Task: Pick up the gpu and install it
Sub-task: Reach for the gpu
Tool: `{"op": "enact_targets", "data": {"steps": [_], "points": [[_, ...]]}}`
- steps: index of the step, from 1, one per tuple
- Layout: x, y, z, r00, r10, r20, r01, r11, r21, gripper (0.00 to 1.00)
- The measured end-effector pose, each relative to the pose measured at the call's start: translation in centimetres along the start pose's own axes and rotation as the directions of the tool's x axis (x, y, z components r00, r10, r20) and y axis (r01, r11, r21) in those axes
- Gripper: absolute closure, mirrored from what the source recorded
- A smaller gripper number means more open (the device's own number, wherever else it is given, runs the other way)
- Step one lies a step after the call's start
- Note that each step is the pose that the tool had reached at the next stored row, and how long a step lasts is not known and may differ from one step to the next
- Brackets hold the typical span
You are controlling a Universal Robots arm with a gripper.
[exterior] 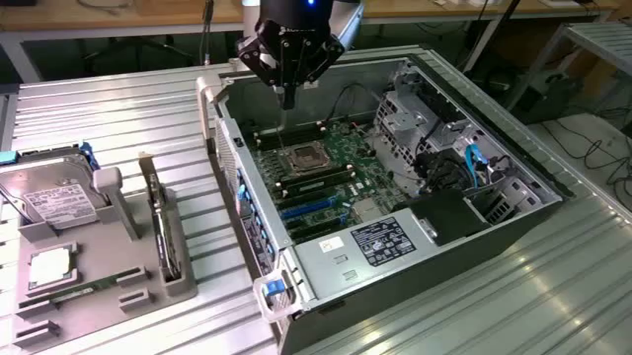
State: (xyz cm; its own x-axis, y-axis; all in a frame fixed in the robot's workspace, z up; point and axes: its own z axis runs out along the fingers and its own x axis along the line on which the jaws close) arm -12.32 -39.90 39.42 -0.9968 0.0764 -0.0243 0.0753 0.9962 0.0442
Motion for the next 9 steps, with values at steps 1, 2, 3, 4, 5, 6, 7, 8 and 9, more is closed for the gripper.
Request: {"op": "enact_targets", "data": {"steps": [1,2,3,4,5,6,7,8,9], "points": [[0.43,-0.05,0.0,1.0,0.0,0.0001,0.0,1.0,-0.0002,0.89],[0.57,-0.07,0.0,1.0,0.0,0.0002,0.0,1.0,-0.0003,0.89],[0.71,-0.08,-0.01,1.0,0.0,0.0001,0.0,1.0,-0.0002,0.89],[0.82,-0.09,-0.01,1.0,0.0,0.0001,0.0,1.0,-0.0003,0.89],[0.92,-0.1,-0.02,1.0,0.0,0.0001,0.0,1.0,-0.0002,0.89],[1.01,-0.11,-0.02,1.0,0.0,0.0001,0.0,1.0,-0.0002,0.89],[1.11,-0.12,-0.02,1.0,0.0,0.0001,0.0,1.0,-0.0002,0.89],[1.18,-0.13,-0.02,1.0,0.0,0.0001,0.0,1.0,-0.0002,0.89],[1.27,-0.14,-0.03,1.0,0.0,0.0001,0.0,1.0,-0.0002,0.89]]}}
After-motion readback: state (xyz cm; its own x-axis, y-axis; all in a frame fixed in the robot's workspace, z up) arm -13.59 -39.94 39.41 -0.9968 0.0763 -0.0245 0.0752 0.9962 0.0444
